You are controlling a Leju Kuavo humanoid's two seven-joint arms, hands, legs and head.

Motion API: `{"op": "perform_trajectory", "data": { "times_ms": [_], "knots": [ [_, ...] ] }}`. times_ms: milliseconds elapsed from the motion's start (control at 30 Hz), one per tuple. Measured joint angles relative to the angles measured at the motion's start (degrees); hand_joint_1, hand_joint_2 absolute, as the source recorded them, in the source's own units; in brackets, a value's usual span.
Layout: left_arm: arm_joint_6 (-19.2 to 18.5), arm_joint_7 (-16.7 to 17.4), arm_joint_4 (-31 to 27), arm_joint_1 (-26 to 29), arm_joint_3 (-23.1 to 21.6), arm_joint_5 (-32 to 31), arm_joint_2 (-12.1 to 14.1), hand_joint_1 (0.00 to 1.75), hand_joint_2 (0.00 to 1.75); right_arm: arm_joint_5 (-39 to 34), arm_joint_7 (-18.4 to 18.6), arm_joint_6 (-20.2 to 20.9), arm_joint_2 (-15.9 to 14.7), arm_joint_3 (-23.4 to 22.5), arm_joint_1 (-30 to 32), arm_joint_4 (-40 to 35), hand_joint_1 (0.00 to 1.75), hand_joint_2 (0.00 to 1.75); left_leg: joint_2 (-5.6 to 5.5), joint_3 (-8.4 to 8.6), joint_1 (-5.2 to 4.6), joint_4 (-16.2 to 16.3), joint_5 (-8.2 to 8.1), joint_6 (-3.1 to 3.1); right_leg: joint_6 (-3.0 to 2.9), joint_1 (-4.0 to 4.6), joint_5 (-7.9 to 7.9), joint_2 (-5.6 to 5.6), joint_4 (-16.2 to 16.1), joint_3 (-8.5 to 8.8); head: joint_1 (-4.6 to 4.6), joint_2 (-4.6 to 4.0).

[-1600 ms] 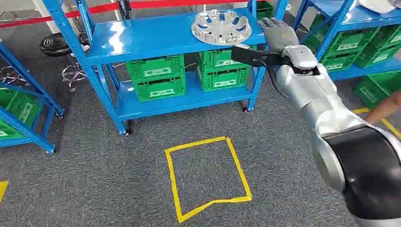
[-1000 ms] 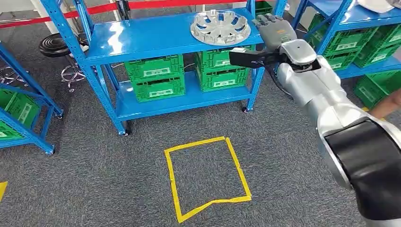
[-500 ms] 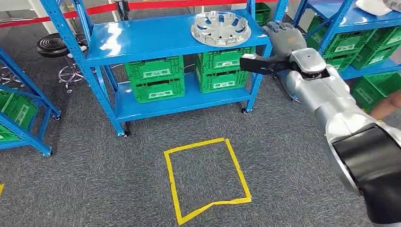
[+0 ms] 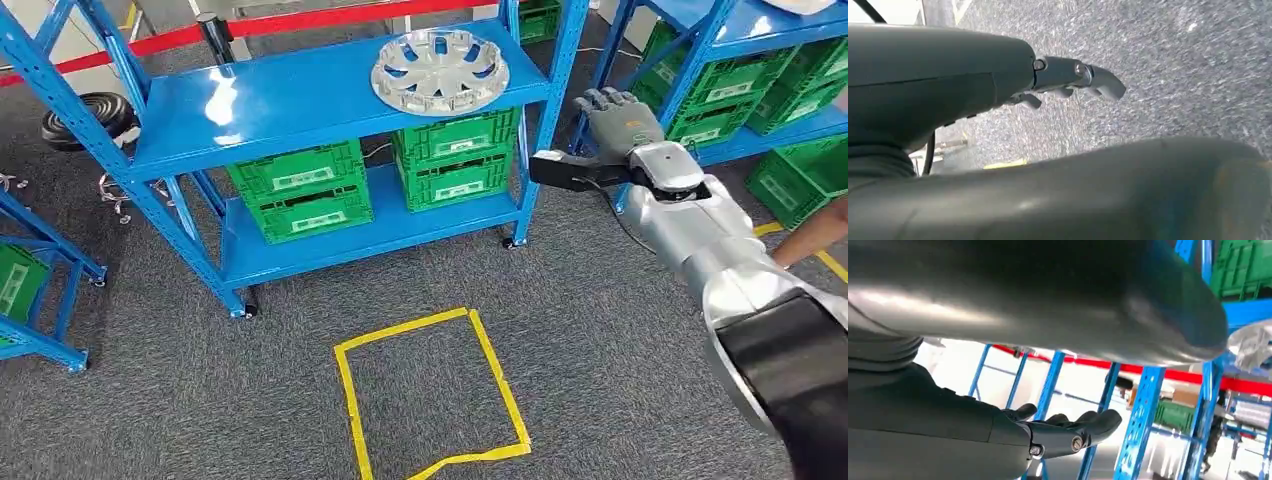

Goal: Take the parts from the cabinet and place them on the table.

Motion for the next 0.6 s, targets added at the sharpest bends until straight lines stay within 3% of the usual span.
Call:
{"op": "perform_trajectory", "data": {
  "times_ms": [33,67,100,133,167,200,233,267,333,367,400,467,500,533,567,600],
  "knots": [
    [0.0,0.0,0.0,0.1,0.0,-0.1,0.0,0.0,0.0,-0.1,0.0,0.0,-0.2,0.2,0.1,-0.1,0.0,0.0,0.0,-0.89,-0.08,-2.0,-0.88,0.44,0.0,0.0,-1.09,0.09,-0.1,1.52,-0.05,0.0],
    [0.0,0.0,0.0,0.1,0.0,-0.1,0.0,0.0,0.0,-0.1,0.0,0.2,-0.3,0.3,0.1,-0.2,0.0,0.0,-0.02,-1.34,-0.2,-5.0,0.69,0.9,0.14,0.01,-2.19,0.11,-0.3,3.17,-0.07,0.0],
    [0.0,0.1,0.0,0.2,0.0,-0.2,0.0,0.0,0.0,-0.1,0.1,0.4,-0.3,0.6,0.1,-0.2,0.0,0.0,-0.06,-1.46,-0.46,-8.9,6.06,1.38,0.32,0.05,-3.39,0.08,-0.4,4.79,-0.05,0.0],
    [0.0,0.3,0.1,0.7,0.0,-0.2,0.0,0.0,0.0,-0.2,0.2,0.9,-0.3,0.9,0.5,-0.1,0.0,0.0,-0.06,-1.33,-0.8,-14.4,18.1,2.06,0.49,0.03,-4.76,0.02,-0.9,5.73,-0.07,0.0],
    [0.0,0.4,0.2,0.8,0.0,-0.2,0.0,0.0,0.0,-0.2,0.2,1.3,-0.1,1.2,0.5,-0.1,0.0,0.0,-0.1,-2.27,-1.15,-17.6,21.1,2.08,0.85,0.43,-5.86,0.5,-0.3,7.34,-0.22,0.0],
    [0.0,0.4,0.2,1.0,0.0,-0.3,0.0,0.0,0.0,-0.2,0.2,1.9,0.0,1.4,0.5,-0.2,0.0,0.0,-0.5,-1.08,-1.11,-16.2,21.34,2.21,1.2,0.67,-7.12,0.79,-0.8,7.96,-0.28,0.0],
    [0.0,0.7,0.2,0.9,0.0,-0.3,0.0,0.0,0.0,-0.2,0.2,2.1,0.1,1.6,0.4,-0.9,0.0,0.0,-0.73,-0.53,-1.1,-16.1,20.92,2.27,1.47,0.78,-7.24,1.16,-0.3,10.0,-0.15,0.0],
    [0.0,0.6,0.1,0.6,0.0,-0.3,-0.1,0.0,0.0,-0.4,0.4,2.2,0.1,1.7,-0.6,-1.1,0.0,0.0,-0.63,0.17,-1.04,-15.8,19.75,2.63,1.69,0.63,-5.08,1.26,2.9,8.3,-0.04,0.0],
    [0.0,0.6,0.1,-0.2,0.0,-0.3,-0.3,0.0,0.0,-0.5,0.8,2.4,0.2,1.9,-2.3,-1.4,0.0,0.0,-0.6,2.83,-0.82,-16.0,17.92,3.42,2.1,0.25,0.04,0.6,14.0,1.81,-0.28,-0.06],
    [0.0,0.6,0.1,-0.3,0.0,-0.3,-0.3,0.0,0.0,-0.5,0.9,2.5,0.3,2.1,-2.7,-1.3,0.0,0.0,-0.65,4.17,-0.78,-16.2,16.74,3.76,2.39,0.31,0.06,0.26,18.0,-1.61,-0.4,0.0],
    [0.0,0.5,0.1,-0.5,0.0,-0.3,-0.3,0.0,0.0,-0.7,0.6,2.5,0.4,2.3,-2.9,-1.3,0.0,0.0,-0.8,5.48,-0.76,-16.3,15.73,3.83,2.67,0.27,-1.92,0.14,20.1,-4.49,-0.17,0.0],
    [0.0,0.6,0.1,-0.6,0.0,-0.4,-0.4,0.0,0.0,-1.1,0.0,2.5,0.7,2.6,-2.9,-1.3,0.0,0.0,-1.28,8.44,-0.7,-16.7,13.48,3.87,2.96,0.16,-8.67,0.01,20.5,-9.28,-0.18,0.0],
    [0.0,0.7,0.1,-0.5,0.0,-0.5,-0.4,0.0,0.0,-1.2,-0.3,2.5,1.0,2.8,-3.0,-1.3,0.0,0.0,-1.48,9.89,-0.69,-16.7,12.26,3.77,3.01,0.17,-11.31,-0.03,19.5,-11.15,-0.13,0.0],
    [0.0,0.7,0.1,-0.3,0.0,-0.5,-0.5,0.0,0.0,-1.3,-0.5,2.5,1.5,3.1,-3.0,-1.4,0.0,0.0,-1.54,11.53,-0.67,-16.8,10.9,3.6,3.0,0.18,-12.4,-0.05,17.4,-12.63,-0.09,0.0],
    [0.0,0.7,0.1,-0.3,0.0,-0.5,-0.6,0.0,0.0,-1.5,-0.6,2.4,2.1,3.3,-3.0,-1.3,0.0,0.0,-1.59,13.24,-0.67,-16.8,9.54,3.47,2.87,0.18,-10.91,-0.1,14.1,-13.66,-0.02,0.0],
    [0.0,0.7,0.1,-0.3,0.0,-0.6,-0.8,0.0,0.0,-1.6,-0.7,2.3,2.6,3.7,-2.8,-1.4,0.0,0.0,-1.6,14.87,-0.67,-16.8,8.15,3.38,2.7,0.18,-6.02,-0.22,10.1,-14.2,-0.02,0.0]
  ]
}}
